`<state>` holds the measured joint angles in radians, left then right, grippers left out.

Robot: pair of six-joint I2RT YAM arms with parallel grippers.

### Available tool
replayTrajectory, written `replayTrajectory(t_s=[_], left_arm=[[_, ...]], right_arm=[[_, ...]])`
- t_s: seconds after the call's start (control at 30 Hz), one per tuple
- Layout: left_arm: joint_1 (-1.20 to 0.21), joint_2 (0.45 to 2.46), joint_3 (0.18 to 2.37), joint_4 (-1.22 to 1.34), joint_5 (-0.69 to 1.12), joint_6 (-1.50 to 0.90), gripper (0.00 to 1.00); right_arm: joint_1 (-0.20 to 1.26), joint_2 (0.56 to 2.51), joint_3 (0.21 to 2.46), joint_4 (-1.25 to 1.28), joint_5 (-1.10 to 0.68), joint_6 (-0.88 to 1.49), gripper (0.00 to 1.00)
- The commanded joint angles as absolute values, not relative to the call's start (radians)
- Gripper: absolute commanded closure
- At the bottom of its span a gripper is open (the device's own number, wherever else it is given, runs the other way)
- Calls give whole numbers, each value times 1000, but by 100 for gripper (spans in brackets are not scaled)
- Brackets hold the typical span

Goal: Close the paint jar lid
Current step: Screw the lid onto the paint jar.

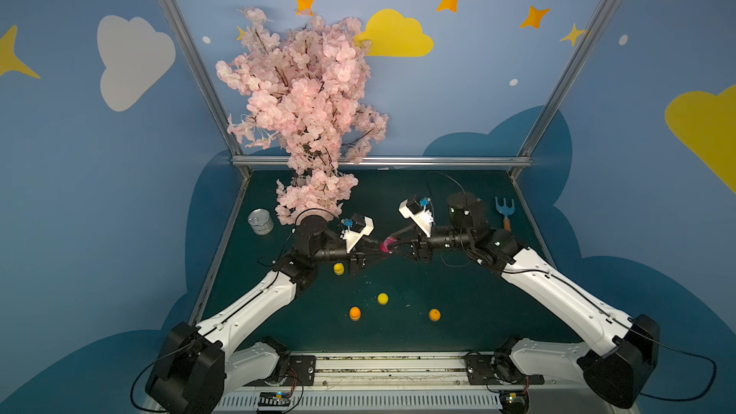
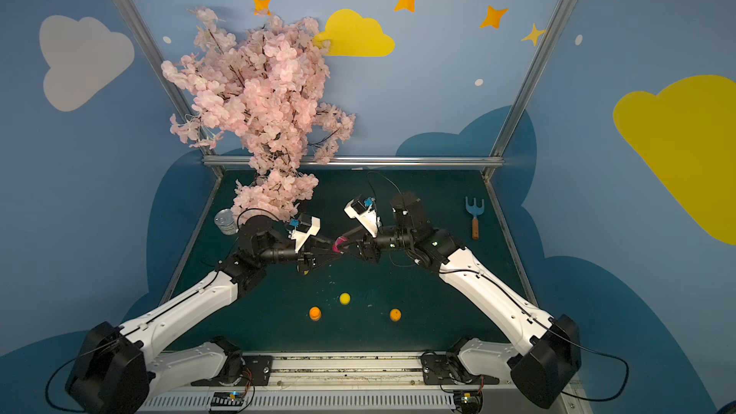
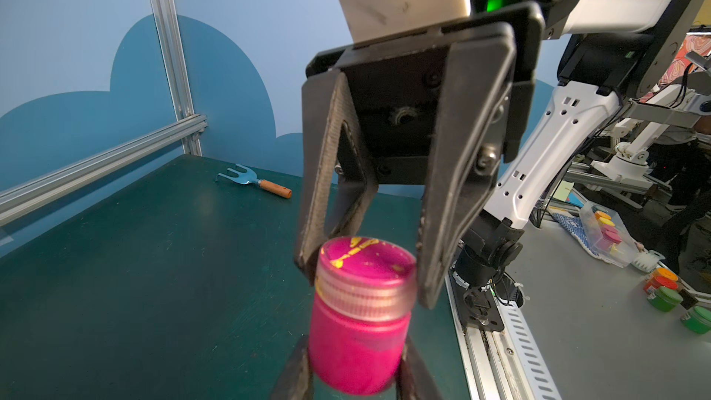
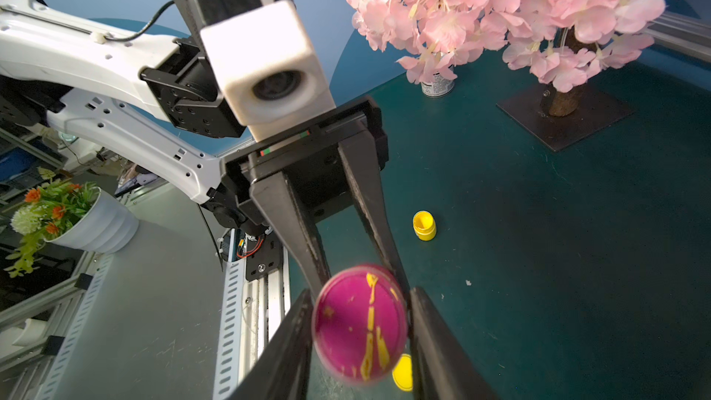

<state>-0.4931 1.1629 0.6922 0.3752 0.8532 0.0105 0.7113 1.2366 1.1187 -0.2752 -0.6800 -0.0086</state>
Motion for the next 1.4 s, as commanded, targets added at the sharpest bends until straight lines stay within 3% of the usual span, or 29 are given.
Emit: replayTrajectory(t_s=[0.0,0.33,0.8,1.07,1.37], left_arm=[[-488,1149,725,396,850,5,77],[-487,1141,717,426,806,-5,78],[-488,1103,729,556,589,-105,81],[-511,1082,767,598,430,-124,81],[-523,1124,772,452,477,-10,74]], right_arm=[[719,1243,1121,-265,-656,-15,65],[725,1236,1100,-212,-594,29,81],[756,1233,1046,-143,-400,95,98],[784,1258,1030,-109,-267,166,100],[789,1272,1055,-145,-254,154,100]])
